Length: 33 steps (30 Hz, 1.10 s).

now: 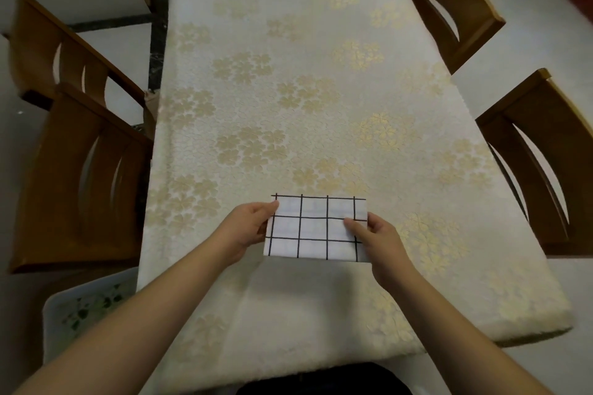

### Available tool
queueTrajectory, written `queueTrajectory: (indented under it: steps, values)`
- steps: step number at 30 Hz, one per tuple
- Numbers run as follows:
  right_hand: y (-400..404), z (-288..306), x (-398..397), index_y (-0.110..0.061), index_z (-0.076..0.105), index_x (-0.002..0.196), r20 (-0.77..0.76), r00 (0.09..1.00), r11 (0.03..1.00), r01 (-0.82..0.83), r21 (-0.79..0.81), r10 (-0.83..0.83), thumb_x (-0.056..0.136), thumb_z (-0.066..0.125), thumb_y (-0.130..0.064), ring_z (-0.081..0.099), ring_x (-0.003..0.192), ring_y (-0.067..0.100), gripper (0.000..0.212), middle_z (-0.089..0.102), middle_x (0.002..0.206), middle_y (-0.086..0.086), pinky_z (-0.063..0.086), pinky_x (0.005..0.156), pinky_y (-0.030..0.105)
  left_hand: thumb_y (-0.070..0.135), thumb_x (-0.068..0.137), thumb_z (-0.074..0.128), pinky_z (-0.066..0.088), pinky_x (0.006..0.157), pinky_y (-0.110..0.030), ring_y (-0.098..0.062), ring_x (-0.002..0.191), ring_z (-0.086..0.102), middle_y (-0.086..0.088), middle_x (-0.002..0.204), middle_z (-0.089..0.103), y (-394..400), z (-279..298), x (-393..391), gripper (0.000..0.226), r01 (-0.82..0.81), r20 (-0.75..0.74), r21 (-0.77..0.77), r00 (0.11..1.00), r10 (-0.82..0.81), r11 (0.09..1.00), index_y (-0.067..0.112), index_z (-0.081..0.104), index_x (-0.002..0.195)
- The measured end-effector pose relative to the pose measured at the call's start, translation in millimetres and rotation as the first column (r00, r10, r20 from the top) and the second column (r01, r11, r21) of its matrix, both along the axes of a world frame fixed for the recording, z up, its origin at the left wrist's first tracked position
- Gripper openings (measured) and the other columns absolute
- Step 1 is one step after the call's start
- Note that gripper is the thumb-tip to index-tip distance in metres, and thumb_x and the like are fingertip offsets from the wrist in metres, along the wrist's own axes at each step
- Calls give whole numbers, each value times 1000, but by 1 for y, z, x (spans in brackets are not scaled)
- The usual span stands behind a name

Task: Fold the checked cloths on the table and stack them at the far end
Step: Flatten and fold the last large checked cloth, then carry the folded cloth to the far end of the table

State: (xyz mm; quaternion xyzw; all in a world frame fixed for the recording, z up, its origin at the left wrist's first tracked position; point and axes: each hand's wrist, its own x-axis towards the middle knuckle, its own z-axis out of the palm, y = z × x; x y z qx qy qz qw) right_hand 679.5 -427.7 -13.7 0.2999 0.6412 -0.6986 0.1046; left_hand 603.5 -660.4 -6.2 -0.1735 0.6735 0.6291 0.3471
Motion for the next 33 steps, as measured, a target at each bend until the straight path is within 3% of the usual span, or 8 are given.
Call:
queueTrajectory:
  steps: [3,10,13,16,20,24,29,33]
  values:
    - [-8,13,13,-19,71,104,-41,999,998,-7,58,9,90,68,-17,73,86,16,15,76,95,-2,57,72,31,16,97,58,58,72,-30,-20,86,72,-13,100,74,-10,10,20,17,63,-27,-27,998,-64,998,5,67,108]
    - [-36,52,63,-22,70,103,-114,993,973,9,229,18,89,69,-18,72,80,8,14,75,93,-6,54,65,22,10,92,65,58,67,-32,-16,82,70,-8,95,75,-40,41,62,27,14,-144,52,990,-6,999,5,59,118]
    - [-44,63,85,-25,68,101,-136,991,973,49,226,-18,90,69,-20,72,84,11,13,75,93,-7,58,72,29,13,90,69,57,69,-34,-18,83,71,-14,98,74,-48,51,78,34,5,-223,6,975,-3,1000,10,56,121]
    - [-50,68,106,-20,63,120,-127,988,961,114,252,-84,89,69,-32,69,99,16,34,72,109,-4,57,88,43,18,91,69,59,82,-43,-26,91,71,-18,98,71,-51,58,96,30,30,-300,-17,953,-33,999,21,57,118]
    - [-53,74,135,-26,62,122,-139,976,940,200,277,-167,73,68,-57,67,105,17,58,70,114,-3,55,90,48,17,93,66,59,84,-40,-25,94,70,-17,99,71,-44,68,116,25,50,-325,11,945,-44,999,22,57,116]
    - [-50,80,156,-21,57,125,-158,954,920,289,264,-254,94,62,-29,69,91,12,33,71,107,-5,59,81,40,14,96,59,55,74,-31,-18,89,71,-3,99,75,-34,74,127,18,65,-244,98,969,-39,993,19,59,114]
    - [-40,88,184,-21,52,133,-179,926,891,369,263,-331,94,62,-30,67,100,16,42,66,120,-1,60,82,42,13,96,59,54,72,-31,-18,87,71,-3,96,75,-18,82,141,17,119,-267,96,959,-89,988,18,60,113]
    - [-26,90,209,-23,52,132,-189,899,863,433,261,-394,93,62,-30,66,99,13,40,66,119,-2,61,78,35,13,96,59,55,69,-34,-19,84,70,-4,89,74,6,88,150,17,192,-305,54,938,-167,980,19,61,112]
